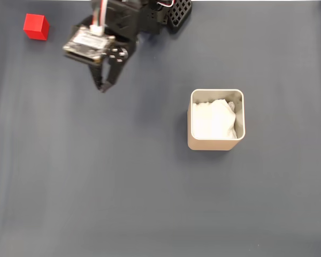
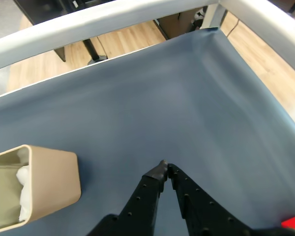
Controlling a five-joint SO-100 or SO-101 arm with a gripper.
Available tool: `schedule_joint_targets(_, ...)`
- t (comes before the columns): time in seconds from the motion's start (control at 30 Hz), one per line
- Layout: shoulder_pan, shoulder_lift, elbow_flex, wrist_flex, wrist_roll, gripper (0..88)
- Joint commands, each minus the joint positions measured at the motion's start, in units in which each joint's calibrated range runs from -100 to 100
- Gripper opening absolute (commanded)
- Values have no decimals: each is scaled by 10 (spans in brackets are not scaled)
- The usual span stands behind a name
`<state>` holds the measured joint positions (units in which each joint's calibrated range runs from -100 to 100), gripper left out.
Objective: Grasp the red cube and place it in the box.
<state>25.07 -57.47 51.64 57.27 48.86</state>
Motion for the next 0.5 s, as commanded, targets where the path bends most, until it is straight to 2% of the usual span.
schedule_joint_targets(0.0, 43, 46, -93, 21, 6, 2)
schedule_joint_targets(0.47, 215, 204, -265, 87, 28, 3)
